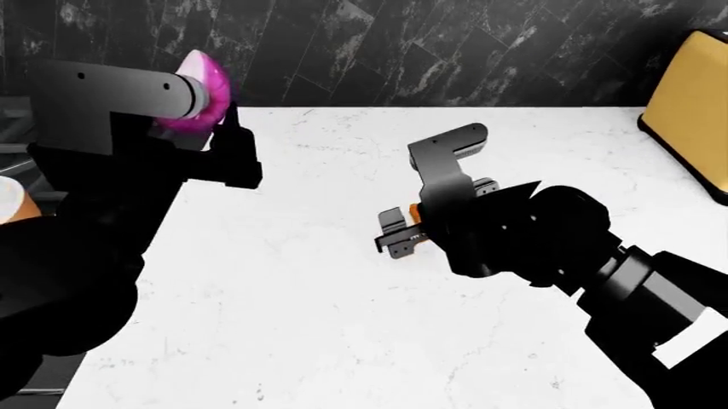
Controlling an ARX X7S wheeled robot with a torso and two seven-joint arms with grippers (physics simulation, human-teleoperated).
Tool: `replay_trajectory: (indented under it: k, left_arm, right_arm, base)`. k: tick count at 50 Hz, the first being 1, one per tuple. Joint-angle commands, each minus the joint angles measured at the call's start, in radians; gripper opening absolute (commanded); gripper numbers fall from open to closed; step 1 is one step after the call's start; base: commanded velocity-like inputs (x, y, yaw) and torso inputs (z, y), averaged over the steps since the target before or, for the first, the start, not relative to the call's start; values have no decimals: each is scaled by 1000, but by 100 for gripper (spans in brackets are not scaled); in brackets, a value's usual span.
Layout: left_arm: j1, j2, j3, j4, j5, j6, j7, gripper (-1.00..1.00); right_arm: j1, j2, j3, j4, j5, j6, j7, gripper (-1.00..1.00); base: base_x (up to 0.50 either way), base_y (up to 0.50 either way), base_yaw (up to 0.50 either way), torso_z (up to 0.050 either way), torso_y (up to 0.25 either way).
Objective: Place both pans onto different burners. Then place the onion and the sushi on different pans.
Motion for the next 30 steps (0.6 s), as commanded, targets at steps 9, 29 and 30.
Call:
replay_trajectory:
  k: [9, 29, 30]
  left_arm:
    - [-6, -11, -15, 7, -10, 12, -17, -100]
    - [-3, -14, -18, 9, -10, 14, -21, -100]
    - [-3, -14, -18, 9, -10, 14, -21, -100]
  right_arm:
    - [-52, -8, -30, 13, 8, -4, -14, 100]
    - [-64, 18, -15, -20, 26, -10, 0, -100]
    - [-65, 21, -13, -26, 28, -10, 2, -100]
  base:
    - [2, 0, 1, 0, -2]
    - [0, 0, 0, 0, -2]
    - [0, 0, -3, 0, 0]
